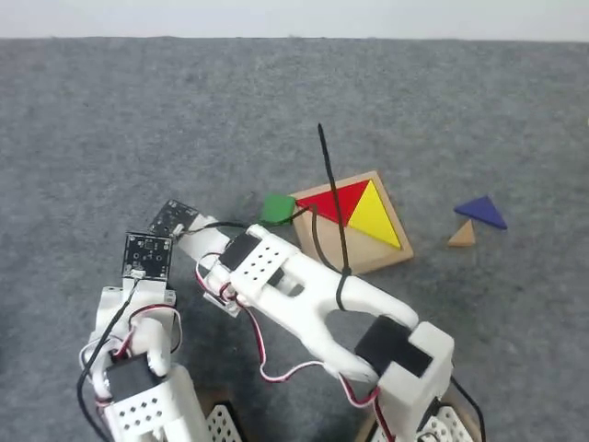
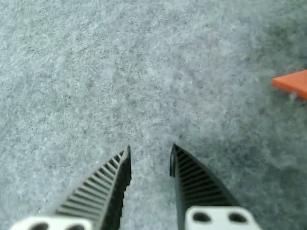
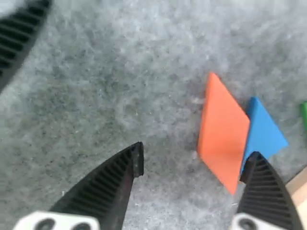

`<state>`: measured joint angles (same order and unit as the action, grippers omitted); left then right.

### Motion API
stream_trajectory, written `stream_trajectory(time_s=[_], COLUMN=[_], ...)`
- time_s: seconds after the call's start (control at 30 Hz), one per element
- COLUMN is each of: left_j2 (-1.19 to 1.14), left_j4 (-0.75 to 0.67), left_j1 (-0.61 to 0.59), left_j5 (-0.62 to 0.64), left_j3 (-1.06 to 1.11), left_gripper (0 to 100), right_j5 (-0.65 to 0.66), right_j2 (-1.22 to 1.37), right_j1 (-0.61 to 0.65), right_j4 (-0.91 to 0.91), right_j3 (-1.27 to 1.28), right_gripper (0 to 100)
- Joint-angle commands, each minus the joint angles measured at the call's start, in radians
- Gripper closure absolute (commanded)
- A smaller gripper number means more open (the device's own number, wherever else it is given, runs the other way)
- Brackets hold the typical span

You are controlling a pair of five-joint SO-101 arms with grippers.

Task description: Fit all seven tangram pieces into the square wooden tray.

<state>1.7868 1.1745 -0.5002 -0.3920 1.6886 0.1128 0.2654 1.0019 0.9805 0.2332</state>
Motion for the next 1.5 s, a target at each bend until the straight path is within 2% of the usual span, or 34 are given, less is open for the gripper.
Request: stream_trajectory(time_s=[0.0, 0.23, 0.43, 0.6, 0.83, 1.0, 1.1, 1.2, 1.33, 1.47], left_j2=[0.008, 0.008, 0.008, 0.008, 0.008, 0.008, 0.008, 0.008, 0.008, 0.008], left_j4=[-0.025, -0.025, -0.025, -0.025, -0.025, -0.025, -0.025, -0.025, -0.025, -0.025], left_j1=[-0.003, -0.003, -0.003, -0.003, -0.003, -0.003, -0.003, -0.002, -0.002, -0.002], left_j5=[-0.009, -0.009, -0.009, -0.009, -0.009, -0.009, -0.009, -0.009, -0.009, -0.009], left_j3=[-0.007, -0.007, -0.007, -0.007, -0.007, -0.007, -0.007, -0.007, -0.007, -0.007], left_gripper=[87, 87, 87, 87, 87, 87, 87, 87, 87, 87], right_j5=[0.023, 0.025, 0.021, 0.023, 0.015, -0.046, -0.11, -0.12, -0.11, -0.009], right_j2=[0.001, 0.036, 0.12, 0.133, 0.134, 0.102, 0.021, -0.087, -0.24, -0.374], right_j1=[-0.004, -0.01, -0.067, -0.081, -0.128, -0.257, -0.32, -0.412, -0.639, -0.969], right_j4=[-0.012, -0.015, -0.005, -0.002, 0.15, 0.252, 0.305, 0.372, 0.463, 0.472], right_j3=[-0.052, -0.071, -0.126, -0.143, -0.244, -0.318, -0.318, -0.318, -0.308, -0.189], right_gripper=[68.1, 73.1, 74.6, 87.6, 88.9, 99.7, 99.2, 99.1, 99.1, 99.1])
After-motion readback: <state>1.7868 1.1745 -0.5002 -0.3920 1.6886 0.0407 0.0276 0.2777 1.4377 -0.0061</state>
